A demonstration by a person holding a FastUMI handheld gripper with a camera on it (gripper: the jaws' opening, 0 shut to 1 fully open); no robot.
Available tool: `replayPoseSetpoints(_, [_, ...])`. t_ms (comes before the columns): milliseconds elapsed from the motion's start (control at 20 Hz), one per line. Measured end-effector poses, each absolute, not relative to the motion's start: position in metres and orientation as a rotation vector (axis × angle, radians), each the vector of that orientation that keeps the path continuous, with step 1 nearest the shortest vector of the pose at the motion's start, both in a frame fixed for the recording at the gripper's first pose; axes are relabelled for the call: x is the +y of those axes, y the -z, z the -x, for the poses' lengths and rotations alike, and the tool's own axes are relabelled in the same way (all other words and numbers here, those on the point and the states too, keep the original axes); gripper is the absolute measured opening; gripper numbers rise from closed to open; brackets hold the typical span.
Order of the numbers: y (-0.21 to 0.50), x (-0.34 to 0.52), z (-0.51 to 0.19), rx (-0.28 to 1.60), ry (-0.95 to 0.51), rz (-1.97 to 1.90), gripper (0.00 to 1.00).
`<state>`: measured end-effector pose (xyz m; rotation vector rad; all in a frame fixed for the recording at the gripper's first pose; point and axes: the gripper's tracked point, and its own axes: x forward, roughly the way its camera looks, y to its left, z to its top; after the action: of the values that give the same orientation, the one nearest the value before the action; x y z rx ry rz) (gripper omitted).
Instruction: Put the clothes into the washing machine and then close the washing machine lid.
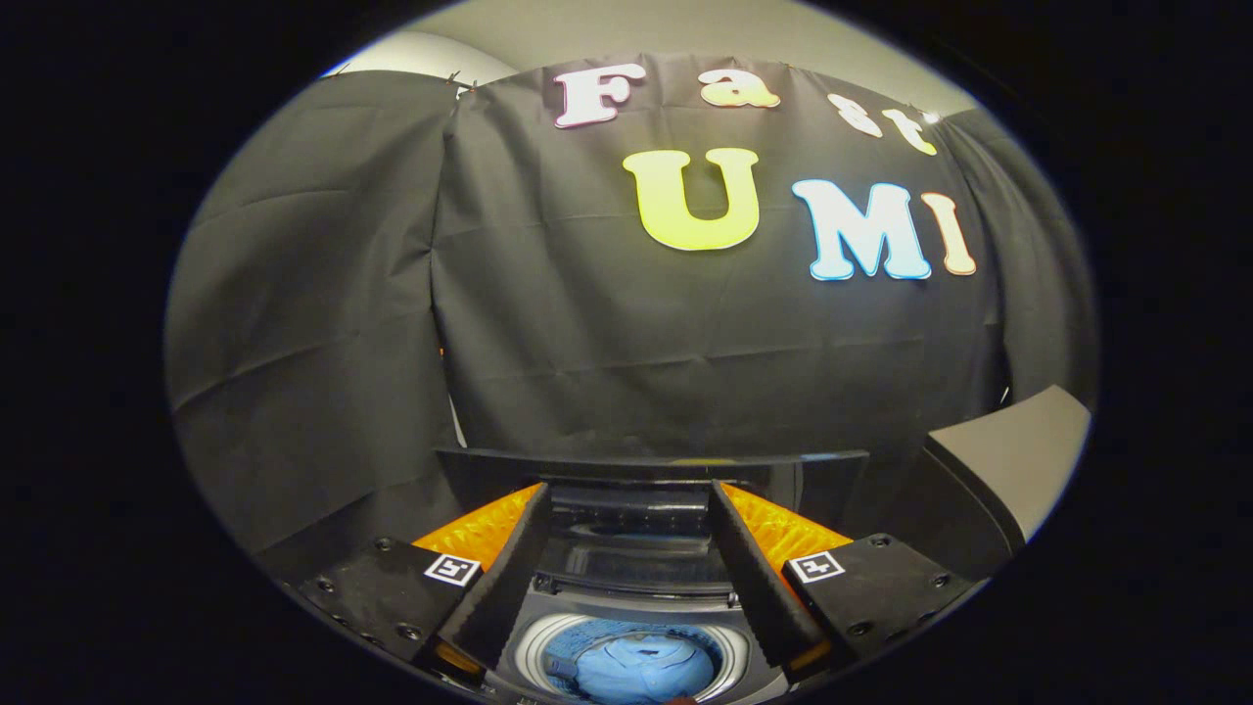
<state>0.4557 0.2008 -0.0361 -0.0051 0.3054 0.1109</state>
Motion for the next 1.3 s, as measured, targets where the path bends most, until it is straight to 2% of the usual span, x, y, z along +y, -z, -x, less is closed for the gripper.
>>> replayPoseSetpoints(450, [0.022,0.206,-0.517,0.274,-0.047,0.036,0.98])
replayPoseSetpoints(800, [0.053,0.198,-0.561,0.341,0.019,0.063,0.98])
replayPoseSetpoints(950, [0.069,0.201,-0.568,0.381,0.015,0.059,0.99])
replayPoseSetpoints(1300, [0.066,0.200,-0.553,0.343,0.027,0.034,0.99])
